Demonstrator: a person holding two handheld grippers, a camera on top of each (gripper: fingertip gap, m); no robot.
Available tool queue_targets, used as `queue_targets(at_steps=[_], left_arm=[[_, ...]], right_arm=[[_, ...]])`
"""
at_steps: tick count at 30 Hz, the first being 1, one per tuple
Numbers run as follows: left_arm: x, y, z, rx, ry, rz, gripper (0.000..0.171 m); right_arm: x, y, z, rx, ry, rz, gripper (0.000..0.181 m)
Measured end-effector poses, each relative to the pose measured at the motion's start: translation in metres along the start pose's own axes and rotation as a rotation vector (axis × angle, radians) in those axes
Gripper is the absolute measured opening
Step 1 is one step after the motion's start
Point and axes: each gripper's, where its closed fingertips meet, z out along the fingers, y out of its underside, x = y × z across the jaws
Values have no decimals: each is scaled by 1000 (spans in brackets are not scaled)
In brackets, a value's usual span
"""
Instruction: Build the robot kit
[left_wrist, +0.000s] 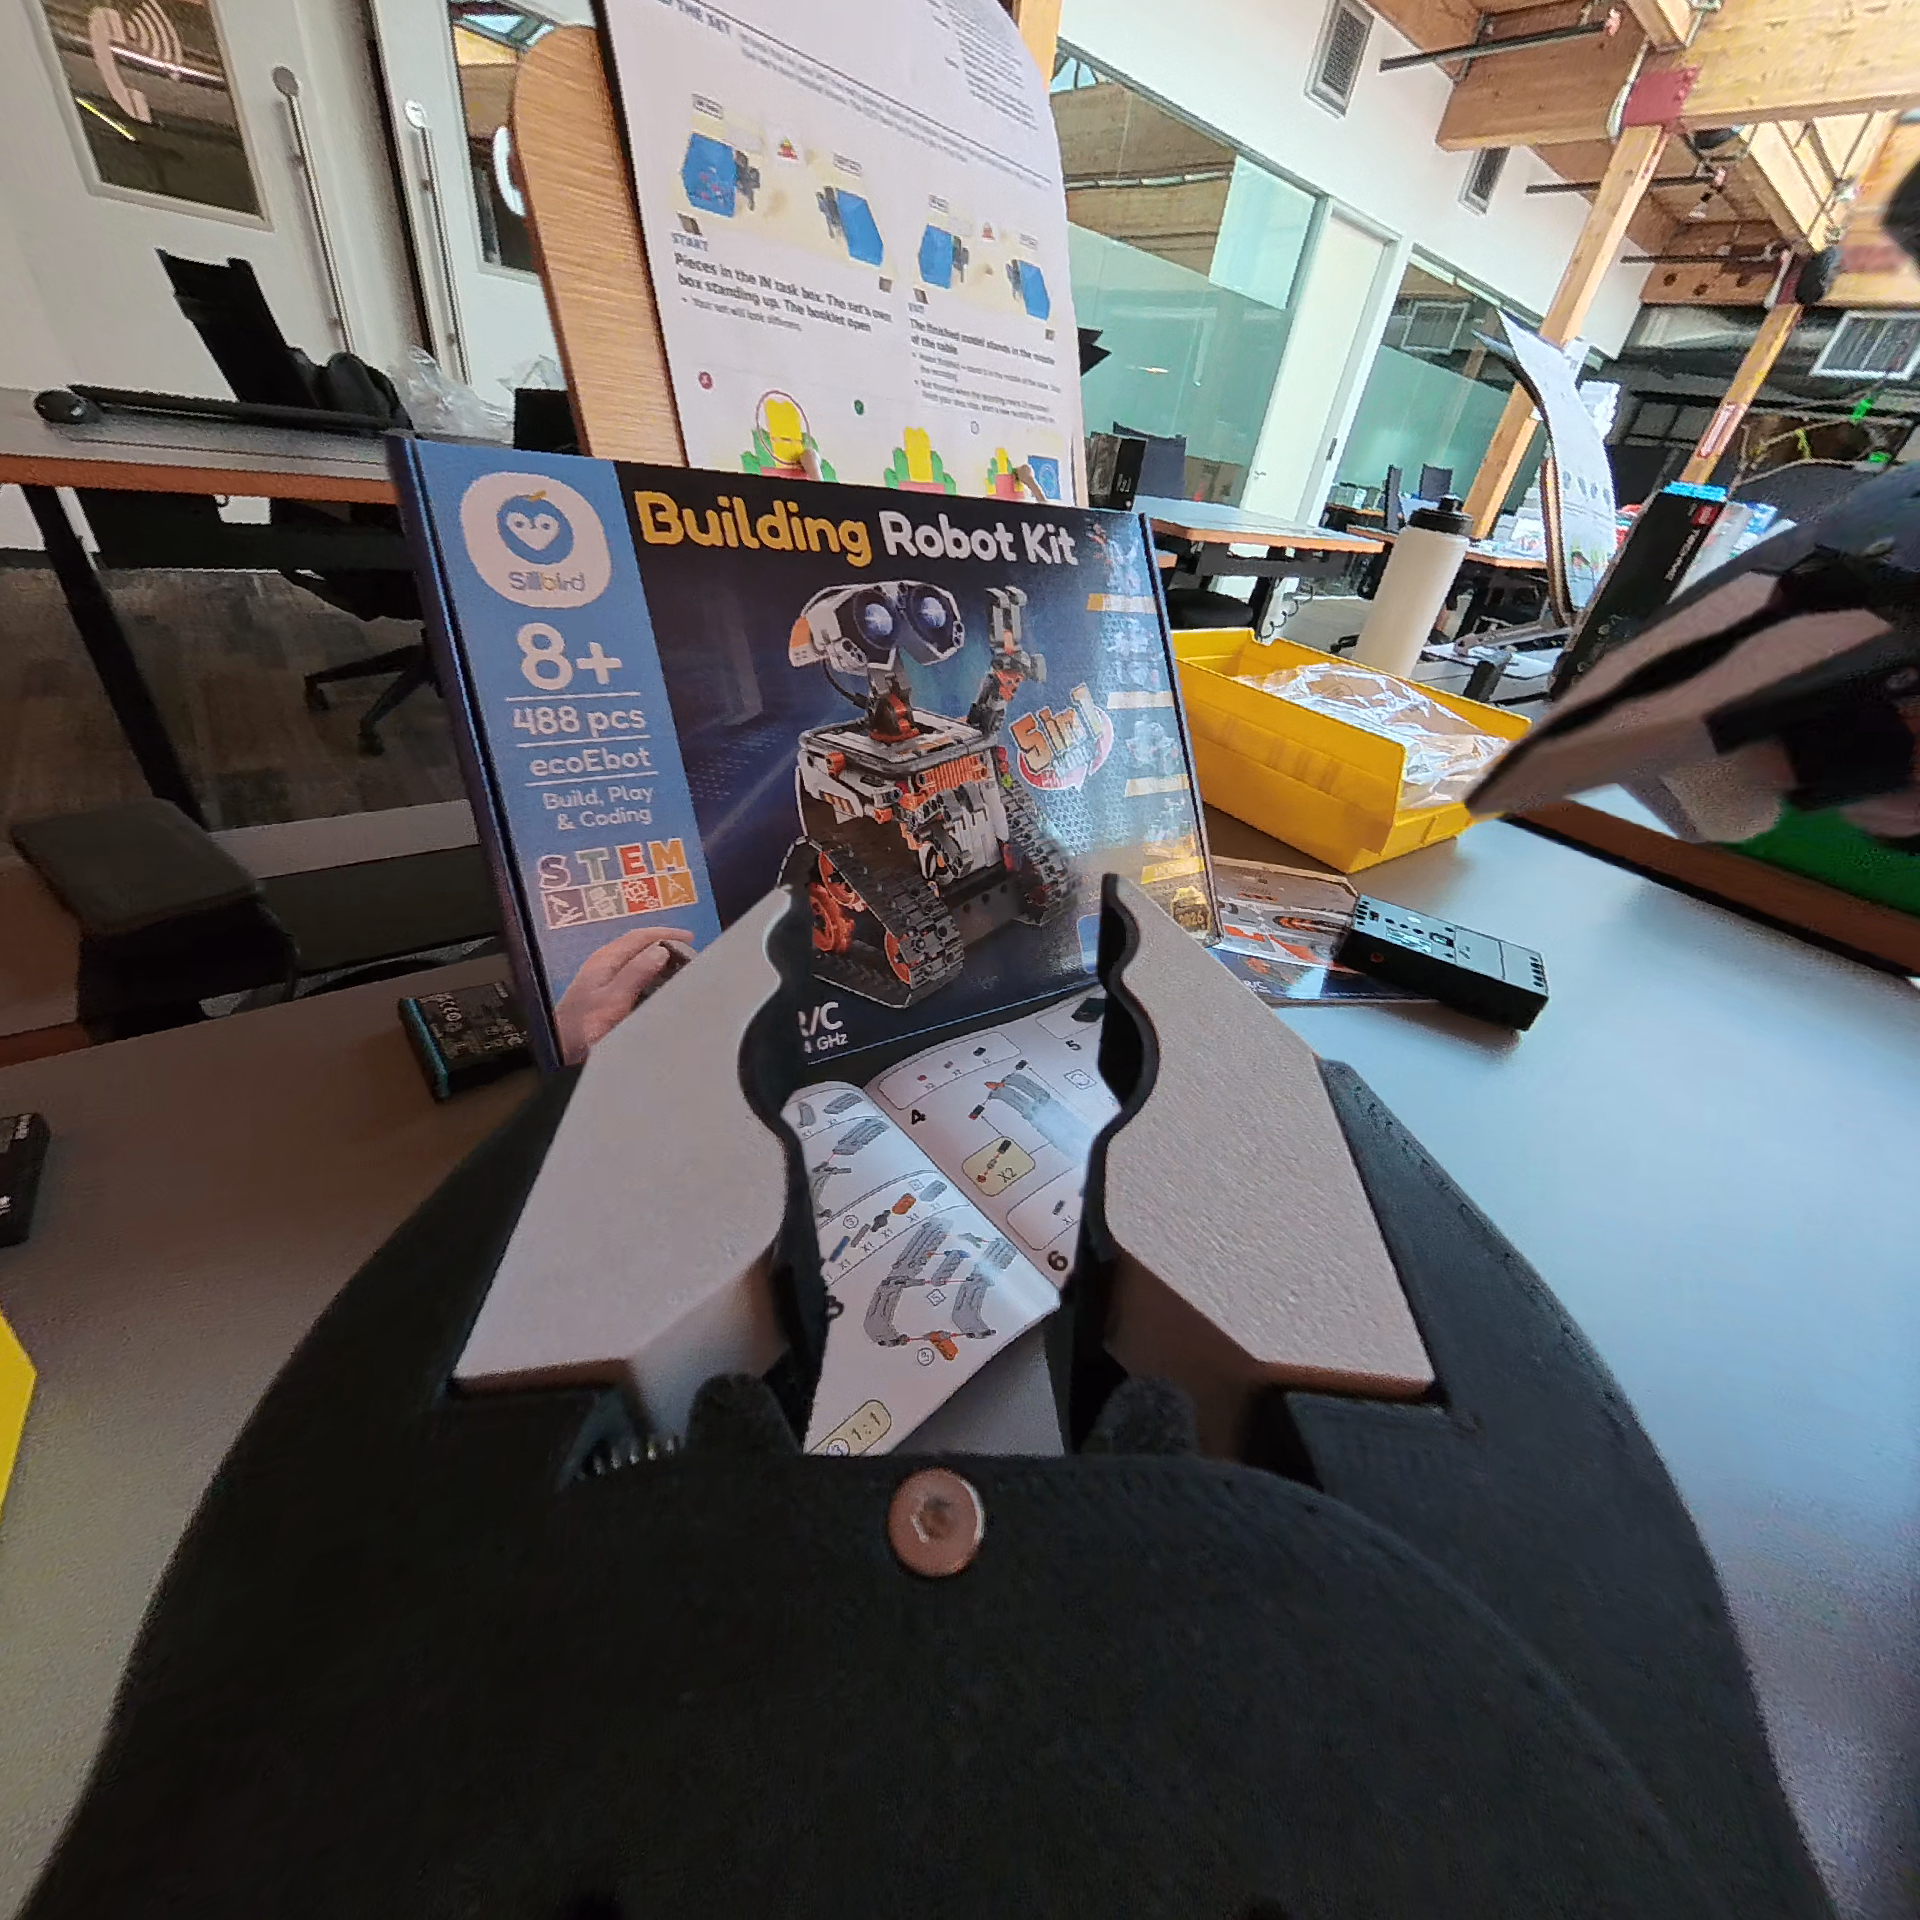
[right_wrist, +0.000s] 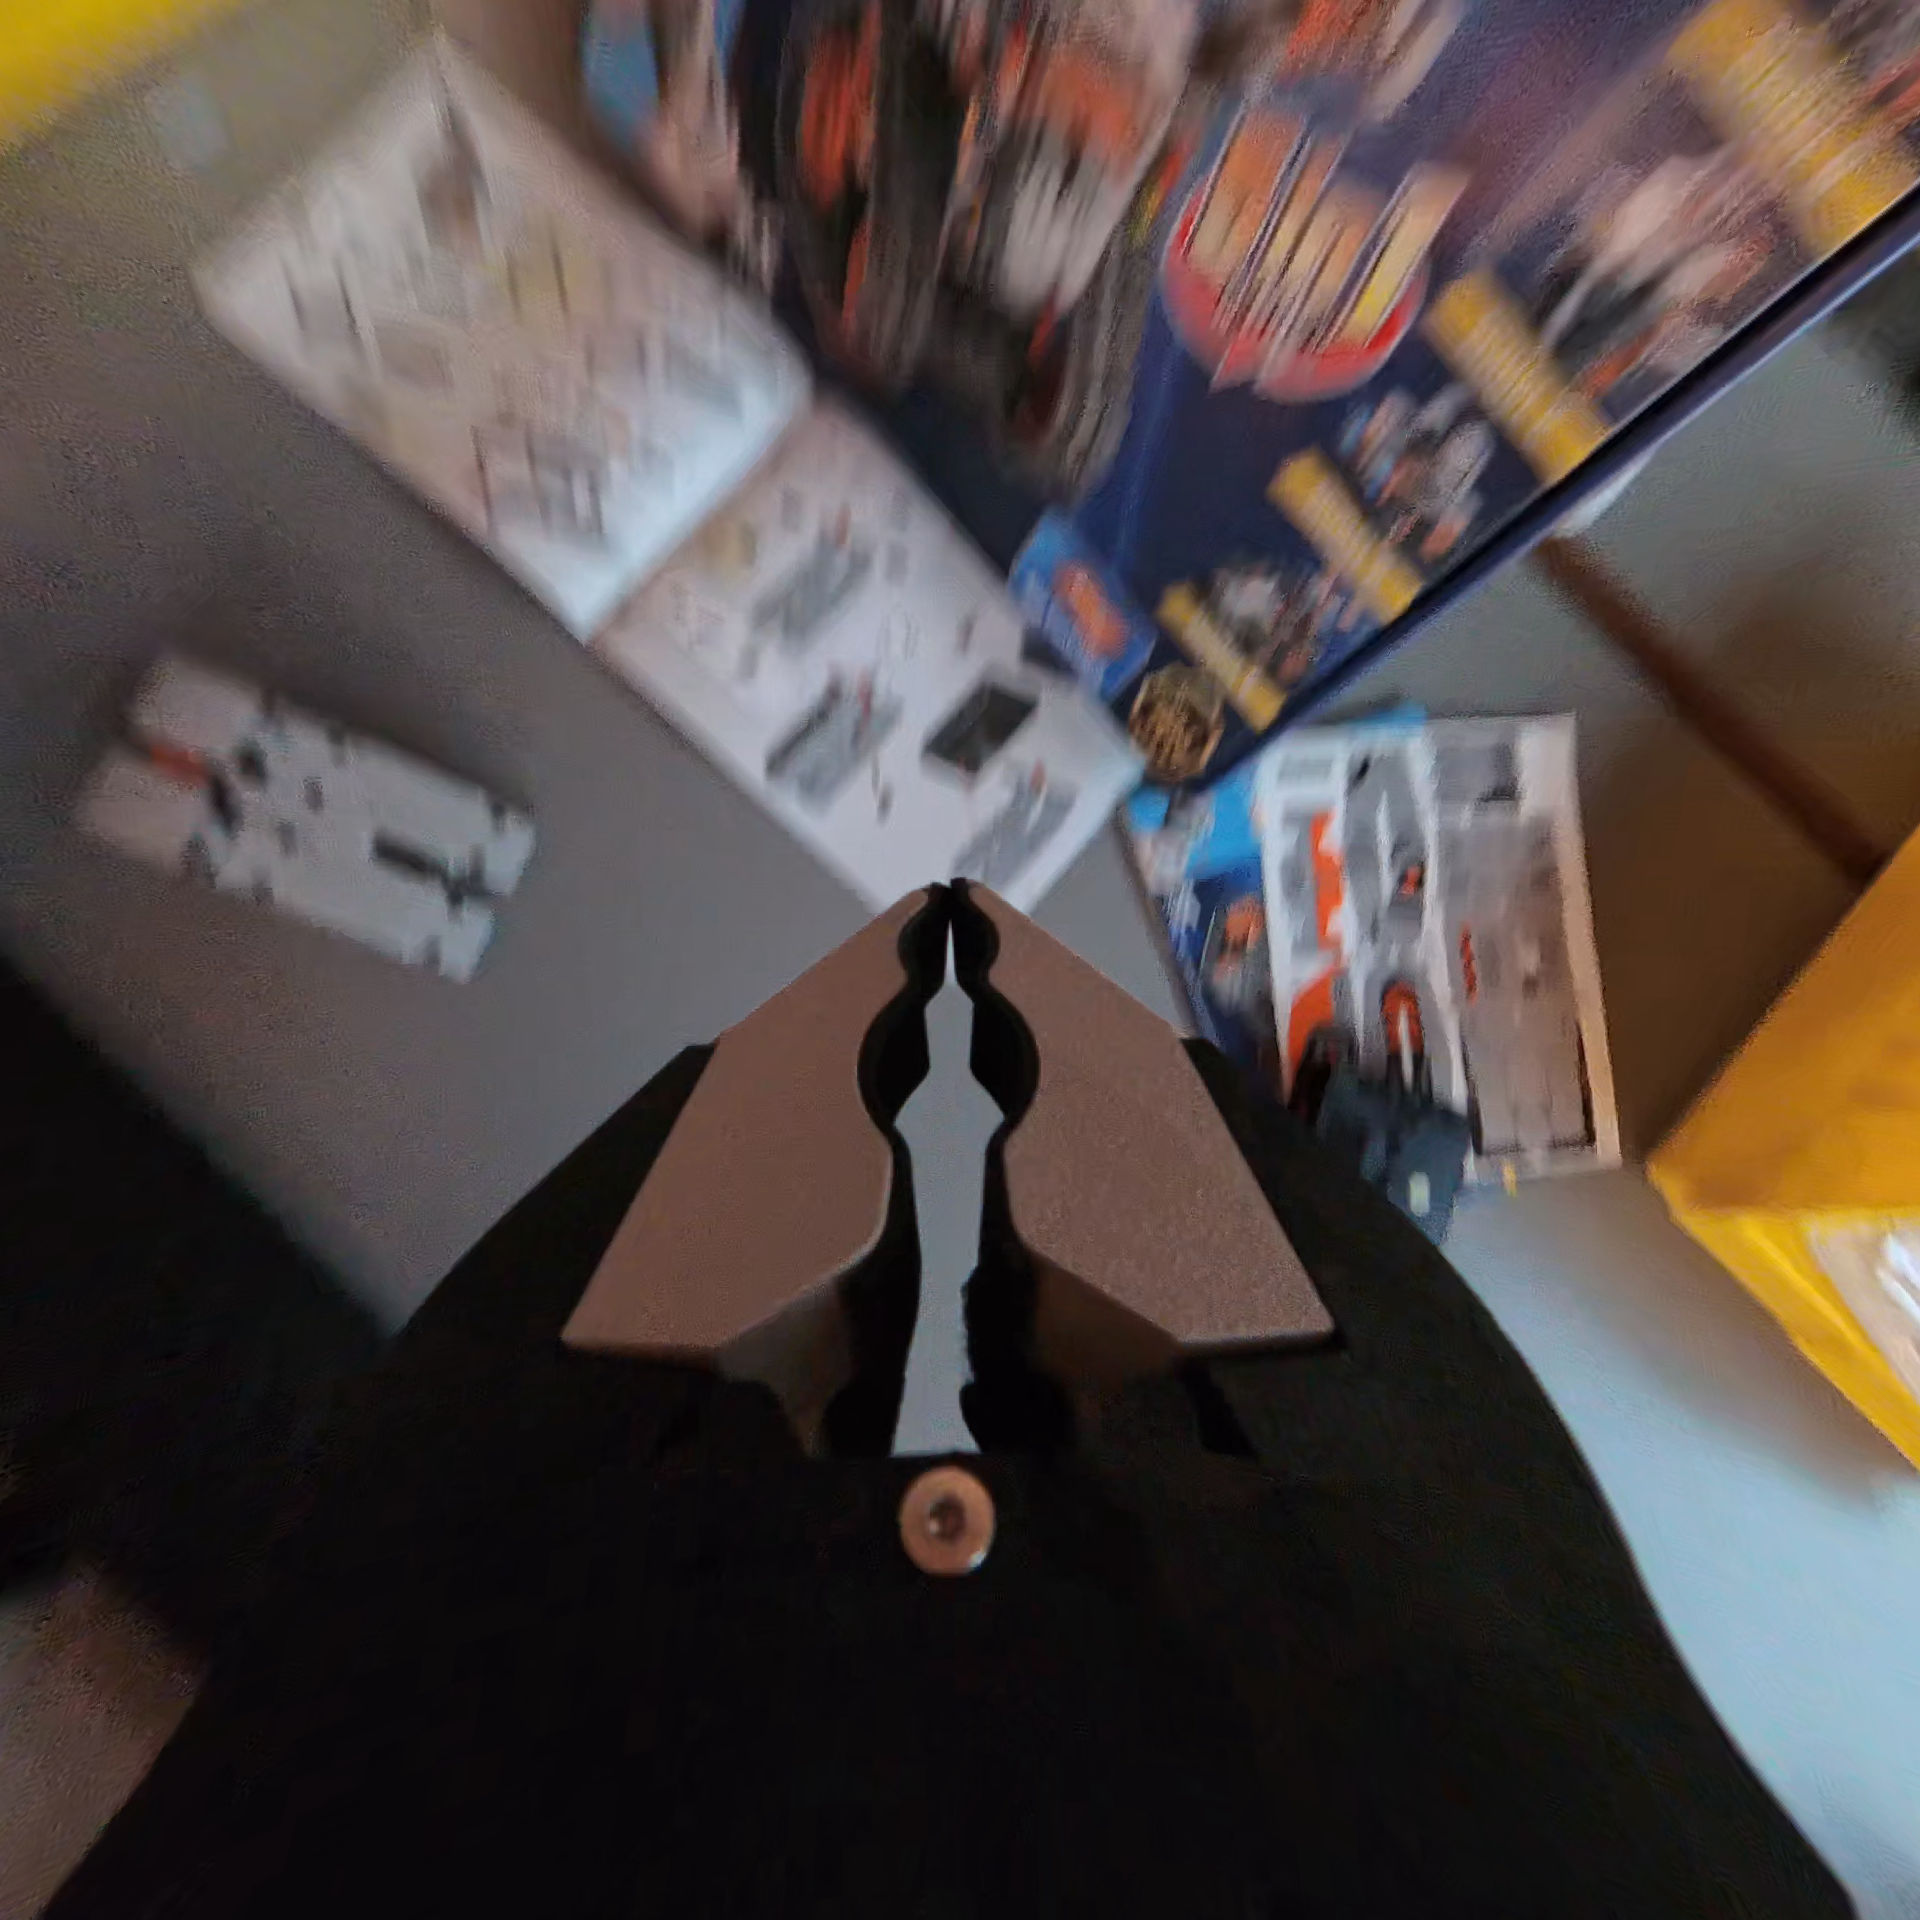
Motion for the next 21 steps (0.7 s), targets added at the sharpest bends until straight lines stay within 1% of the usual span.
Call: queue_targets(at_steps=[1, 2, 3, 4, 5, 6, 8, 9, 10, 14, 18, 21], left_arm=[[-2, 0, -1, 5, -9, -3, 54], [-4, -1, -1, 10, -17, -5, 54], [-5, -2, -2, 16, -23, -5, 54], [-6, -2, -3, 20, -31, -2, 54], [-7, -3, -3, 23, -41, 4, 55], [-8, -3, -4, 22, -52, 11, 57], [-7, -4, -3, 22, -59, 23, 58], [-5, -5, -2, 25, -60, 30, 59], [-4, -5, -1, 29, -67, 41, 61], [3, -1, 6, 4, -83, 78, 78], [1, 3, 10, -16, -131, 143, 90], [-6, 8, 12, -39, -193, 188, 101]], right_arm=[[9, -23, -1, 197, 1, 17, 0], [16, -40, -6, 382, 6, -6, 0], [22, -52, -14, 548, 42, -38, 1], [28, -58, -23, 690, 85, -59, 4], [28, -60, -27, 782, 98, -75, 18], [25, -58, -25, 809, 82, -71, 26], [13, -55, -14, 803, -5, -74, 47], [14, -55, -7, 800, -14, -66, 49], [18, -54, -1, 803, 0, -61, 50], [34, -51, 27, 790, 48, -93, 74], [26, -55, 30, 793, 73, -161, 72], [24, -57, 33, 801, 136, -215, 73]])
